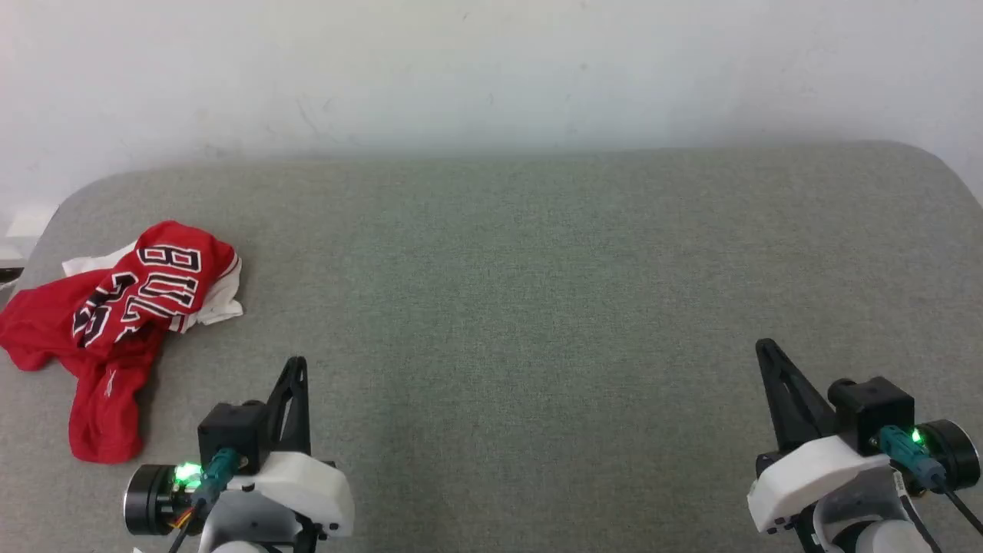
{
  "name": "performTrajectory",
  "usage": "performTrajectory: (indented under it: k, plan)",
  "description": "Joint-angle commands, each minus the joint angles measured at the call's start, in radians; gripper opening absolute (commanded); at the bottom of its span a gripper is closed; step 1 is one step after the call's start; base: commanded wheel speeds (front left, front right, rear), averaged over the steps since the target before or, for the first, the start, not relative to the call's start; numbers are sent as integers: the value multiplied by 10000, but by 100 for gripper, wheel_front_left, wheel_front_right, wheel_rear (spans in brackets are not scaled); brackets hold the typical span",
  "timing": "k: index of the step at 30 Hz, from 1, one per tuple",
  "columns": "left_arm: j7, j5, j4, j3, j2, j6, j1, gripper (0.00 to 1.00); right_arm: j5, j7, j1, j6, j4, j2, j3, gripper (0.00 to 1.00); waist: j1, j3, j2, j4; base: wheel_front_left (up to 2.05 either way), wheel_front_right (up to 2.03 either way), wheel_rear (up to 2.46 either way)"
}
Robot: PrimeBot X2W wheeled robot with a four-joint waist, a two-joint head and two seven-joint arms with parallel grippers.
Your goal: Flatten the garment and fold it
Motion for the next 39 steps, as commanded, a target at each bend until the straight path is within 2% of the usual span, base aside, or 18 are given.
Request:
performTrajectory:
  k: [1, 26, 27, 39]
  plan:
    - [3, 66, -57, 41, -17, -80, -125, 0, -74, 5, -146, -21, -51, 34, -1, 0, 0, 0, 0, 0, 0, 0, 0]
    - [3, 66, -57, 41, -17, -80, -125, 0, -74, 5, -146, -21, -51, 34, -1, 0, 0, 0, 0, 0, 0, 0, 0]
    - [-1, 0, 2, -2, 0, 0, 1, 100, 1, -1, 1, 0, 4, 0, -1, 100, 0, 0, 0, 0, 0, 0, 0]
    - [-179, -47, 154, -63, 1, 19, -20, 100, 66, -179, 16, -1, 44, -3, -97, 100, 0, 14, 0, -1, 0, 0, 0]
